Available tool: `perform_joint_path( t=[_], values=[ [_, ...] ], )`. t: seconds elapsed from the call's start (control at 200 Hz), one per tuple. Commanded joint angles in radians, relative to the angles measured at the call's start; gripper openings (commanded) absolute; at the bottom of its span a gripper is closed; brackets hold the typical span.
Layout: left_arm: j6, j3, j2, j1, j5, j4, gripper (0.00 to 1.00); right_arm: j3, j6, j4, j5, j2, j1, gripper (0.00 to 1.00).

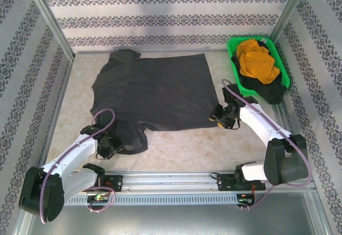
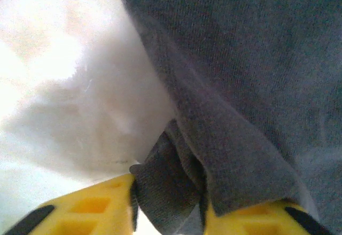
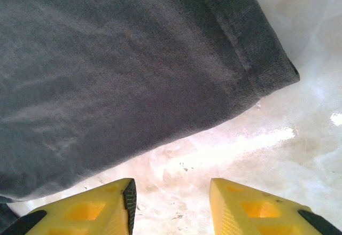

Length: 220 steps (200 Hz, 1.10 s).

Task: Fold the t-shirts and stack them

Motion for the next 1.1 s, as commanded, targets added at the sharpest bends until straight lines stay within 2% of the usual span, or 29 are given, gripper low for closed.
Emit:
perform_joint_path(
  t=[0.0, 0.06, 0.245, 0.415, 0.545, 0.655, 0.849, 1.094],
  values=[
    [-0.001, -0.025, 0.006, -0.015, -0.038, 0.063, 0.24, 0.018, -0.006, -0.006, -0.016, 0.012, 0.008, 0.42],
    [-0.009, -0.023, 0.004, -0.016, -0.034, 0.063, 0.15, 0.018, -0.005, -0.007, -0.014, 0.013, 0.008, 0.41],
    [-0.087, 0.038, -0.025, -0.041, 0.007, -0.071, 0.00, 0.027, 0.014, -0.016, 0.028, 0.020, -0.002, 0.39],
    [-0.249, 0.112, -0.056, -0.115, 0.093, -0.227, 0.00, -0.036, 0.120, -0.016, 0.101, -0.016, -0.098, 0.39],
    [-0.378, 0.161, -0.139, -0.163, 0.079, -0.320, 0.00, -0.096, 0.161, 0.038, 0.132, -0.056, -0.174, 0.41],
    [-0.459, 0.179, -0.206, -0.166, 0.062, -0.372, 0.00, -0.095, 0.152, 0.084, 0.103, 0.002, -0.192, 0.40],
    [-0.501, 0.193, -0.244, -0.165, 0.039, -0.392, 0.00, -0.092, 0.168, 0.182, 0.058, 0.090, -0.188, 0.37],
    [-0.531, 0.229, -0.263, -0.167, -0.001, -0.417, 0.00, -0.069, 0.185, 0.166, 0.046, 0.173, -0.176, 0.35]
  ],
)
